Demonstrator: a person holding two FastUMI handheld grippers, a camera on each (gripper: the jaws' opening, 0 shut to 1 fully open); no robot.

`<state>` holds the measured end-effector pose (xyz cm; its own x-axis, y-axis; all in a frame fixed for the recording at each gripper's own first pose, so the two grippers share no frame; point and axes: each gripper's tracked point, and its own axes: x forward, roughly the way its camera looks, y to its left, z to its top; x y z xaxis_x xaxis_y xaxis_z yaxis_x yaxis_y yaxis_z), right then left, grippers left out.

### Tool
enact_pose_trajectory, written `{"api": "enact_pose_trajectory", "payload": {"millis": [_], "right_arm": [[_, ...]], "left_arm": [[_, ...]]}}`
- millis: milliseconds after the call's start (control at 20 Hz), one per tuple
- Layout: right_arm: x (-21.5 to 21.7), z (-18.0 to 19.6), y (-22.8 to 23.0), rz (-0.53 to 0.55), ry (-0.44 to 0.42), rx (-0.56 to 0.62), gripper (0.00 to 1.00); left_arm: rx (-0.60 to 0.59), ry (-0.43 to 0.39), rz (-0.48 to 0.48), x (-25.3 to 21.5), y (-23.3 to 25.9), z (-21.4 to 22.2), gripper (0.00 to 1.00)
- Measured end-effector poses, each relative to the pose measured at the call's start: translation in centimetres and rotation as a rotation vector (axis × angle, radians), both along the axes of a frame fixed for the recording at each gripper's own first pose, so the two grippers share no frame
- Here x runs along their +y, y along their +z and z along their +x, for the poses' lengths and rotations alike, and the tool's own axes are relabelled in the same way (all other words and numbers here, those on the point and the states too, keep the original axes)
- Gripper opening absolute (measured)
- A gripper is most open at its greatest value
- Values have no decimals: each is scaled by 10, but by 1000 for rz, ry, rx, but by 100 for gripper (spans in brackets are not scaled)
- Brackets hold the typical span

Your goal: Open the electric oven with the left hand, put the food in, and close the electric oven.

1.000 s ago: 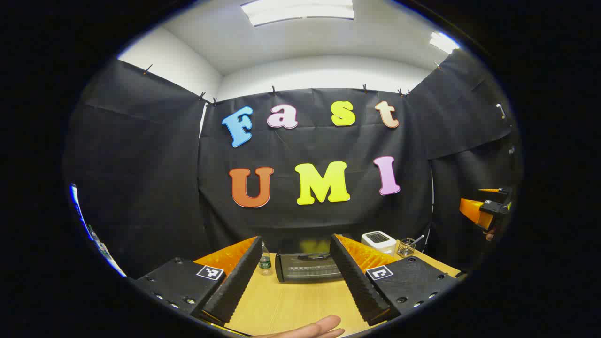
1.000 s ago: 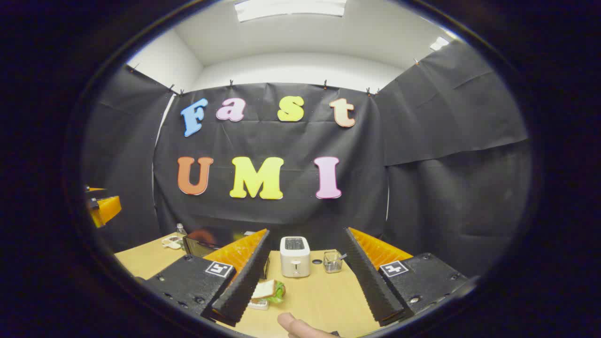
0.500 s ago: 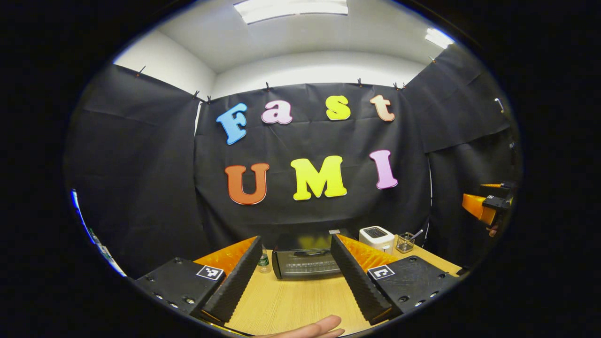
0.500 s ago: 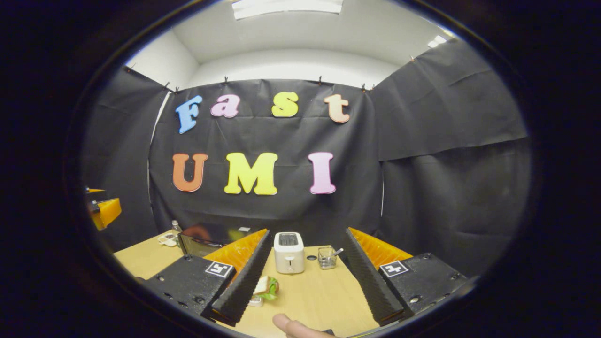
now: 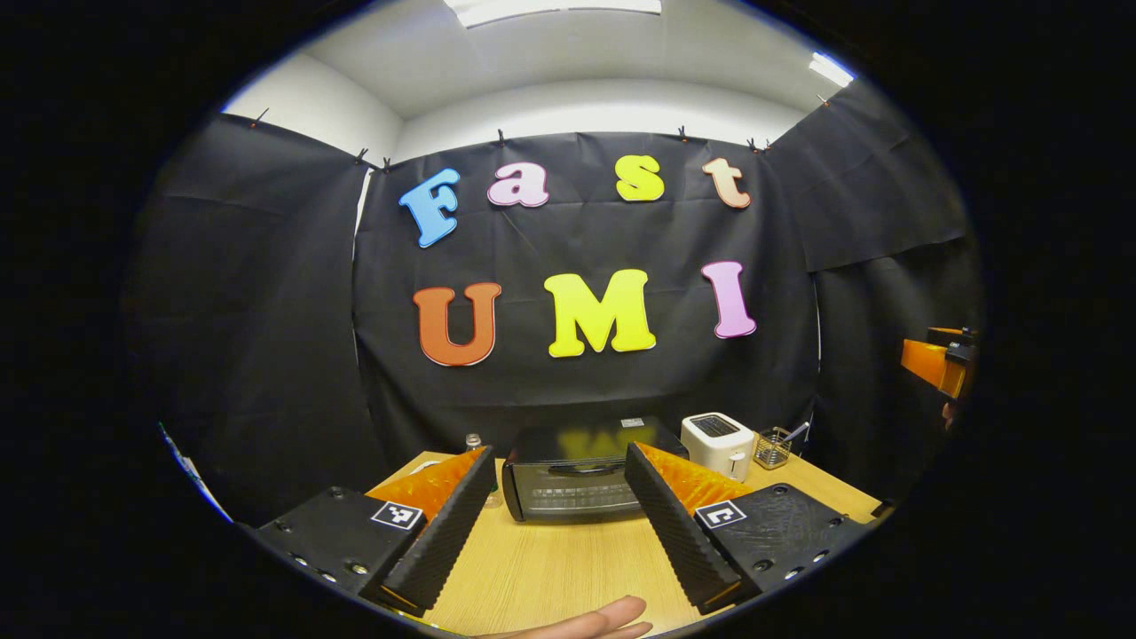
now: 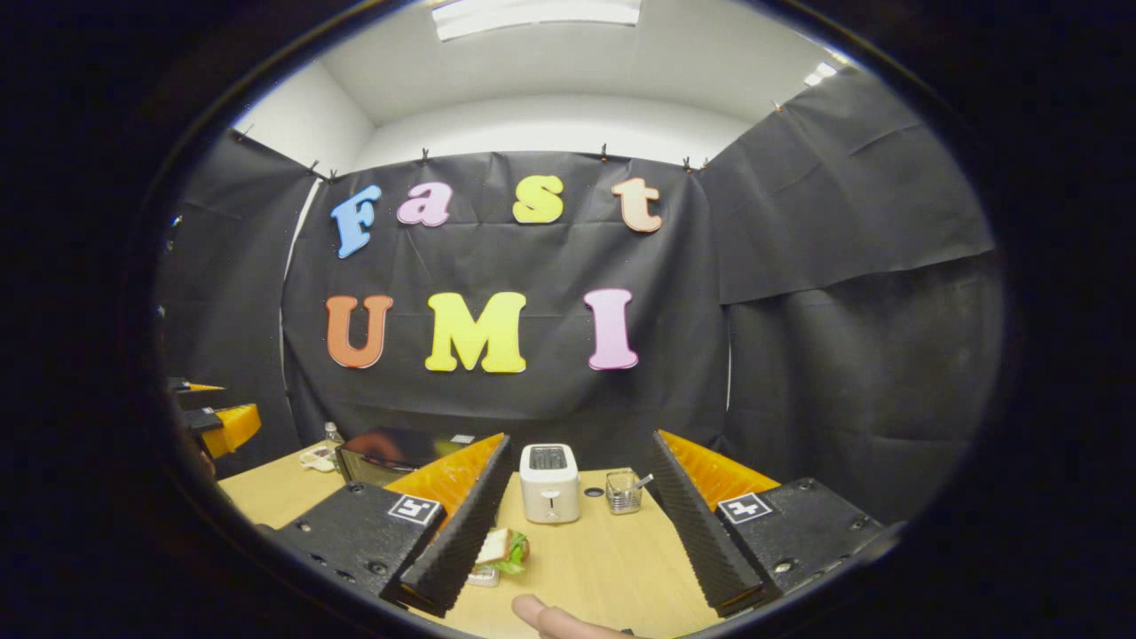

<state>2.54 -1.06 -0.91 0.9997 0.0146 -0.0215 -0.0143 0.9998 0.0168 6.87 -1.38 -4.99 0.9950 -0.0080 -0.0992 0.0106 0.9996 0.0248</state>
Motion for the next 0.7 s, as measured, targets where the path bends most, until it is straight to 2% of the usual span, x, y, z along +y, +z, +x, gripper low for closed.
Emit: {"api": "enact_pose_trajectory", "payload": {"millis": [150,400,450,500,650,700], "right_arm": [[7,17,4,0,31,3,98],[18,43,-6,34,113,64,99],[15,48,-1,36,115,59,98],[10,53,3,33,109,47,90],[-3,61,12,25,76,14,90],[-5,61,14,23,72,6,99]], "left_arm": [[42,13,-6,2,-11,36,96],[129,13,-76,-5,-42,113,96],[151,14,-82,-6,-51,128,96],[177,12,-82,-6,-60,144,96],[243,2,-64,-13,-89,181,96],[264,-1,-62,-15,-99,191,96]]}}
